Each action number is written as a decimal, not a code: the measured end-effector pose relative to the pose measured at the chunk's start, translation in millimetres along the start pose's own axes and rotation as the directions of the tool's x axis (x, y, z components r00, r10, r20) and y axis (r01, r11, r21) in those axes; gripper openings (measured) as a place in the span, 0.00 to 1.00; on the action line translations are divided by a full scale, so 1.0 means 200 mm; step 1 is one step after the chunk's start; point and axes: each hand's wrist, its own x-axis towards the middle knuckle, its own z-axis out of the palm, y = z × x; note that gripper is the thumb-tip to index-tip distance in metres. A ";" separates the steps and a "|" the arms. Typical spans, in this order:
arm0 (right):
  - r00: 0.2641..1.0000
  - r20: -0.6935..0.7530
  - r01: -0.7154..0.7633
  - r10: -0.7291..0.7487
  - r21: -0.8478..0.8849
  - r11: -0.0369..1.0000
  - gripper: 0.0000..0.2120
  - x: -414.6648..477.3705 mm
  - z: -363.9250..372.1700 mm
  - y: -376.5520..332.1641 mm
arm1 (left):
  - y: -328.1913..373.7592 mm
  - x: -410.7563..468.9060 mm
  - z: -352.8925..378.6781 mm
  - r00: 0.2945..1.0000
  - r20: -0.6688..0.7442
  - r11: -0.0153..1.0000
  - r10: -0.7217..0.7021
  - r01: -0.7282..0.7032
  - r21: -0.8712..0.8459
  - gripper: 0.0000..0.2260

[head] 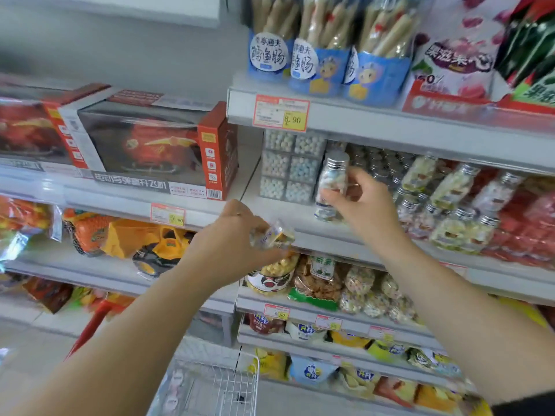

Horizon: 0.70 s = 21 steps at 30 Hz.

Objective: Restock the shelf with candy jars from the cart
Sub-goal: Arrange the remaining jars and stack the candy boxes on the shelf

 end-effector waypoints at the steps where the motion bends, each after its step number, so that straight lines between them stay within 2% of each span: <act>1: 0.999 -0.040 0.015 -0.017 -0.051 0.999 0.15 0.06 -0.03 0.02 | 0.03 0.02 0.00 1.000 -0.006 1.000 0.008 -0.008 0.006 0.31; 5: 0.994 -0.106 0.020 -0.039 -0.181 0.983 0.14 0.26 -0.10 0.10 | 0.13 0.06 0.00 0.999 -0.034 1.000 0.006 -0.006 0.000 0.29; 9: 0.994 -0.110 -0.036 0.005 -0.283 0.958 0.21 0.43 -0.11 0.15 | 0.18 0.09 0.00 0.999 -0.048 1.000 -0.012 0.012 -0.010 0.31; 13: 0.987 -0.082 -0.154 0.139 -0.237 0.959 0.27 0.54 -0.04 0.18 | 0.19 0.11 0.00 0.997 -0.068 0.999 -0.034 0.032 -0.026 0.31; 15: 0.984 -0.103 -0.168 0.146 -0.254 0.953 0.31 0.58 -0.01 0.22 | 0.20 0.12 0.01 0.996 -0.077 0.999 -0.040 0.038 -0.025 0.31; 21: 0.988 -0.092 -0.143 0.124 -0.247 0.959 0.22 0.62 0.01 0.23 | 0.21 0.17 0.03 0.993 -0.112 0.999 -0.044 0.041 -0.033 0.32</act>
